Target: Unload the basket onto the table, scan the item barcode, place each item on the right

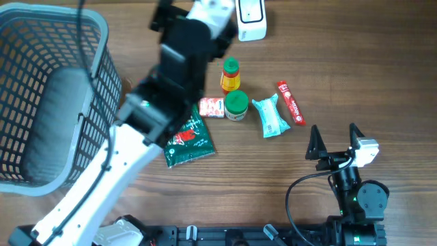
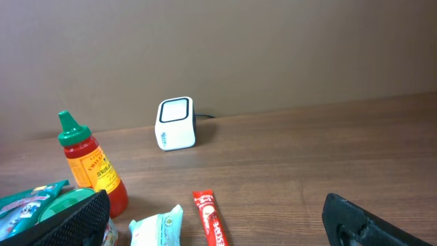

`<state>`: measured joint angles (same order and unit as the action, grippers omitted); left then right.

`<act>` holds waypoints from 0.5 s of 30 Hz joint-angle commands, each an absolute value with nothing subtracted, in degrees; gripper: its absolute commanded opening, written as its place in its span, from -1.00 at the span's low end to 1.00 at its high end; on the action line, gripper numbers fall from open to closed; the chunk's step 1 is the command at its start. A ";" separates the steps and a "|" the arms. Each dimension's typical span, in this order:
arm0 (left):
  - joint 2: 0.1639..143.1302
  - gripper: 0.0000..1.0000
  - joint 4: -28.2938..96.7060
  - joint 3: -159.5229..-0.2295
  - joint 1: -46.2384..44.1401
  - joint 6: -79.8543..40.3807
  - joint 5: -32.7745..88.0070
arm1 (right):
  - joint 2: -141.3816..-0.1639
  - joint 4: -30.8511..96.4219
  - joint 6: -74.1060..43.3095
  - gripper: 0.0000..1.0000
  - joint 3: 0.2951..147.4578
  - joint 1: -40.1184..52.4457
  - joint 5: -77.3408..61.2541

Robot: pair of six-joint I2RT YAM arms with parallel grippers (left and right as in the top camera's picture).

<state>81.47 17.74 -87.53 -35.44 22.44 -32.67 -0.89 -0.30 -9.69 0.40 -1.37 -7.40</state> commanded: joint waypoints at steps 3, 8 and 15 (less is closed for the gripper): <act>79.92 1.00 20.25 -88.09 -26.55 27.24 -17.67 | -0.43 -0.56 -9.13 0.99 0.30 -1.15 -7.03; 78.61 1.00 24.99 -88.09 -24.21 27.24 -9.43 | -0.43 -0.56 -9.15 0.99 0.30 -1.15 -7.03; 71.16 1.00 28.71 -88.07 -24.25 27.20 -3.60 | -0.43 -0.56 -9.19 1.00 0.30 -1.15 -7.27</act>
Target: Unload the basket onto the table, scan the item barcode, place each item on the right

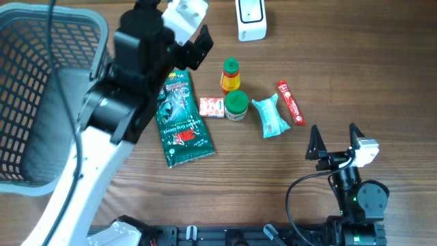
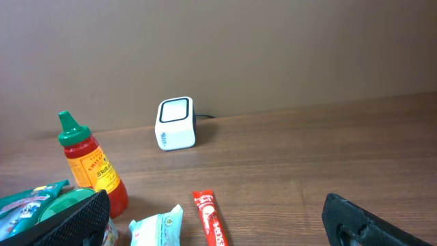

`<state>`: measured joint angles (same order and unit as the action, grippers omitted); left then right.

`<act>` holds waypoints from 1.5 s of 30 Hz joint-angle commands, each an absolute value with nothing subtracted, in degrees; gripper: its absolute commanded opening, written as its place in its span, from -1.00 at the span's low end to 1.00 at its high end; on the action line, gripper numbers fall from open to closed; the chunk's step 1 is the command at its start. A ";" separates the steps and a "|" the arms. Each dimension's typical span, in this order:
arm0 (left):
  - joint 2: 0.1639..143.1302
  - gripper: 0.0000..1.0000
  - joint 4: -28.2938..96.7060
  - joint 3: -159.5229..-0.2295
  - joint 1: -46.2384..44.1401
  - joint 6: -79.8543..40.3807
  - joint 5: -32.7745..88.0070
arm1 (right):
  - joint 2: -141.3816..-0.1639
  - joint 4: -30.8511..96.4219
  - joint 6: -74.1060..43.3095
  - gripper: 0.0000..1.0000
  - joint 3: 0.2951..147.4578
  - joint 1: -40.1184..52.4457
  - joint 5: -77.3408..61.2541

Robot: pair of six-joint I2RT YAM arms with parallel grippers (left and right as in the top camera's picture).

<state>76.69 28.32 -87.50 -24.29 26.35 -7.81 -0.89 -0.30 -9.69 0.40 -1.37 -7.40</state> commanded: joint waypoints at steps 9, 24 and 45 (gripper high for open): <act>55.66 1.00 28.91 -85.12 -24.18 26.55 -2.28 | -0.43 -0.56 -36.49 1.00 0.30 -1.15 -8.14; 33.26 1.00 18.79 -74.13 -9.13 20.51 -1.91 | -0.43 -1.93 -53.15 1.00 0.30 -1.15 -33.76; 13.08 1.00 18.24 -74.15 14.96 9.23 3.64 | -0.49 -0.99 -52.18 0.99 3.57 -1.15 -48.27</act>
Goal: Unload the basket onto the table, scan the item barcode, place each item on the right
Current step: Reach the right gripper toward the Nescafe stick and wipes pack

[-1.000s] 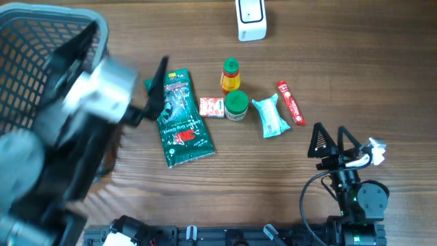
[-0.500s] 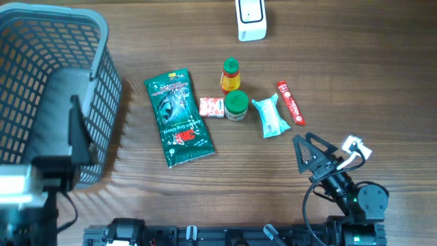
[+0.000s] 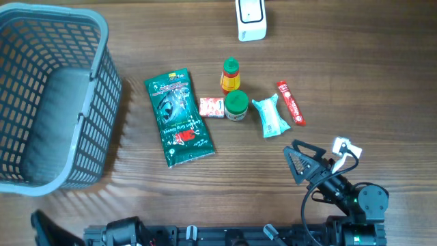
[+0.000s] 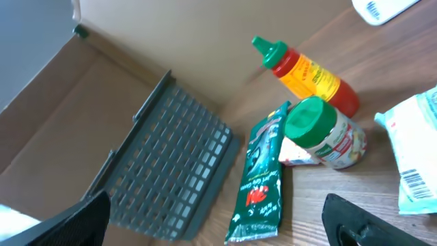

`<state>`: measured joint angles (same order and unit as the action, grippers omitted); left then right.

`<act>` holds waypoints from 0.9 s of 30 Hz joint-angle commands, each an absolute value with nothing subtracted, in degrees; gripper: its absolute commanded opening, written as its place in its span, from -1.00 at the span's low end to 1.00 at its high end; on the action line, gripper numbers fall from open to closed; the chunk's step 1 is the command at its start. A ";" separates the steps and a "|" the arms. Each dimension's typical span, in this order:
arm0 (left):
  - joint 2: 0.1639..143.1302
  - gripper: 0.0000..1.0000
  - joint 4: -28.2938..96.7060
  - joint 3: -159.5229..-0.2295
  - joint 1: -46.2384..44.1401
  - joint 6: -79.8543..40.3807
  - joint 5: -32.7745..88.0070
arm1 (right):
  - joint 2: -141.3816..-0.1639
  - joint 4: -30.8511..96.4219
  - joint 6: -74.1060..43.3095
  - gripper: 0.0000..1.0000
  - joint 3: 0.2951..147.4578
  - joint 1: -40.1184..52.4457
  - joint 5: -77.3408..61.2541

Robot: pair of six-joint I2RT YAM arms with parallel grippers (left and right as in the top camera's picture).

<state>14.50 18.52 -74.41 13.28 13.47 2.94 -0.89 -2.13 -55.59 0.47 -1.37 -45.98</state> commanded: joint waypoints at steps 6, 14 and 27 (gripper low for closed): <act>12.69 1.00 18.20 -74.13 17.19 6.46 3.75 | -6.17 26.46 -36.25 0.99 19.33 -1.15 -33.39; 12.69 1.00 18.15 -73.56 17.28 5.04 4.54 | -28.71 42.11 -33.50 0.99 37.32 -1.13 -21.80; 12.69 1.00 12.75 -67.42 17.28 5.04 6.46 | -58.89 49.80 -32.88 0.99 48.03 -0.93 -20.78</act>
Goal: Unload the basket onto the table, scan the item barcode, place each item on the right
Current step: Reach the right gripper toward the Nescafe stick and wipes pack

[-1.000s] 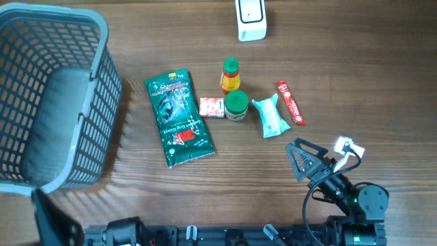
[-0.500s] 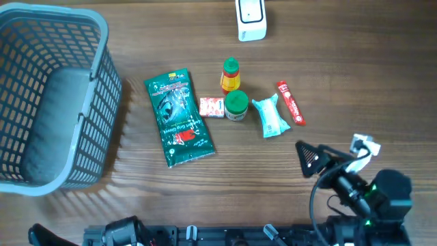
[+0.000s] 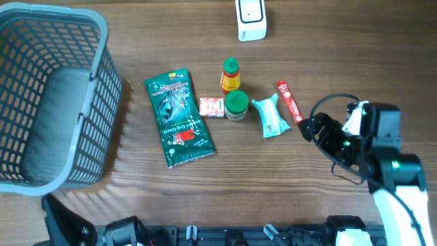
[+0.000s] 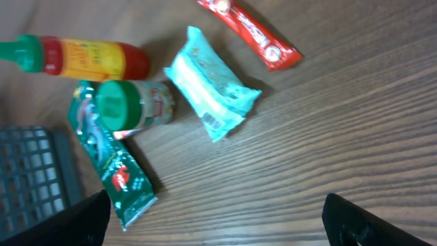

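Note:
Several items lie in a row mid-table: a green packet (image 3: 179, 117), a small red-and-white box (image 3: 212, 106), a green-lidded jar (image 3: 237, 105), a red sauce bottle (image 3: 231, 75), a light-blue packet (image 3: 270, 116) with a barcode label, and a red stick sachet (image 3: 290, 102). The white scanner (image 3: 250, 18) stands at the far edge. My right gripper (image 3: 316, 129) hovers open and empty just right of the sachet. Its wrist view looks down on the blue packet (image 4: 212, 85), jar (image 4: 130, 104) and sachet (image 4: 249, 31); the black fingertips (image 4: 85, 220) stand far apart. The left gripper is out of view.
A grey plastic basket (image 3: 102, 89) fills the left side of the table. The right arm's cable loops above the wrist. A dark part of the left arm's base shows at the bottom-left corner.
My right gripper was low near the front edge, angled left. Now it is farther back, beside the red sachet, with its camera looking down on the items. It is still open.
At first the left arm reached over the green packet while my right gripper rested open at the front right. Then the left arm stood nearer the basket and the packet lay uncovered. Later the left arm was gone from view and the right gripper had turned left; now it is near the items.

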`<state>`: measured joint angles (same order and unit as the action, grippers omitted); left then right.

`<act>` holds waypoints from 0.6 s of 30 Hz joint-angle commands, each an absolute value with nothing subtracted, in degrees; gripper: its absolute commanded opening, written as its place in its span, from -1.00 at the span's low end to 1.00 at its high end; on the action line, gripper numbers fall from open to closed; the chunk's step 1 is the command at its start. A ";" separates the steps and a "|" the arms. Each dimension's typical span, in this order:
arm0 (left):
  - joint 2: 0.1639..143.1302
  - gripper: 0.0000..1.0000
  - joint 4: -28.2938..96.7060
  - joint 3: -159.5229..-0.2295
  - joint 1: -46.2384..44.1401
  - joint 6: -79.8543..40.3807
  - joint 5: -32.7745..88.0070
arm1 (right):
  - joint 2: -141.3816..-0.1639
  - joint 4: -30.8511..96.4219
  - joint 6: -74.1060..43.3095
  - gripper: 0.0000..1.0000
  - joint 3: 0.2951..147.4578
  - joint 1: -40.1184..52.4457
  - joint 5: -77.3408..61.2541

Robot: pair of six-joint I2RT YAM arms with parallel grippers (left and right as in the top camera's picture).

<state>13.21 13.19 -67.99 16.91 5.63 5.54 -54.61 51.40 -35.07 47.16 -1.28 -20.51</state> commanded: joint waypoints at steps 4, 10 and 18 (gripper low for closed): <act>12.69 1.00 12.75 -67.42 17.28 5.04 6.46 | -67.72 42.61 -25.08 1.00 48.07 2.59 -23.20; 12.69 1.00 12.80 -67.42 17.28 5.06 6.42 | -81.17 30.33 -26.15 0.85 48.12 5.82 -28.42; 12.69 1.00 12.97 -67.42 17.28 5.06 6.42 | -85.78 20.10 -36.91 -0.47 48.21 6.07 -36.07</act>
<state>13.21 12.99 -67.61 16.91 5.63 5.89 -85.08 22.17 -30.98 47.31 5.65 -32.82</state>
